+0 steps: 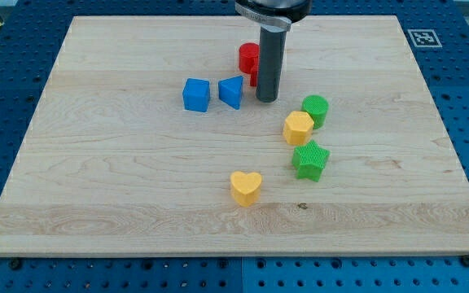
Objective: Move the yellow hexagon into the top left of the green star
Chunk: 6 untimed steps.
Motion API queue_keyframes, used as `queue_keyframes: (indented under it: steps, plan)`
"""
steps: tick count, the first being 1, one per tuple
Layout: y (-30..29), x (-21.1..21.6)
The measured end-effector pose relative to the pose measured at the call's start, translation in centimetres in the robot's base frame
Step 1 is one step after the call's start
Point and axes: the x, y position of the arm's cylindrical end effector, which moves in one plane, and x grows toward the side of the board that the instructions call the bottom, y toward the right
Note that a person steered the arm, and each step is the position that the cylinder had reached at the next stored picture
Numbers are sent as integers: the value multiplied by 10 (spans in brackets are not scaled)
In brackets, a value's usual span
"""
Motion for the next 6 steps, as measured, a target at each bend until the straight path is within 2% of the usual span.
queue_keyframes:
  steps: [1,3,5,6]
  plan:
    - [-20,-17]
    - [-39,-12]
    - [50,38]
    - [58,54]
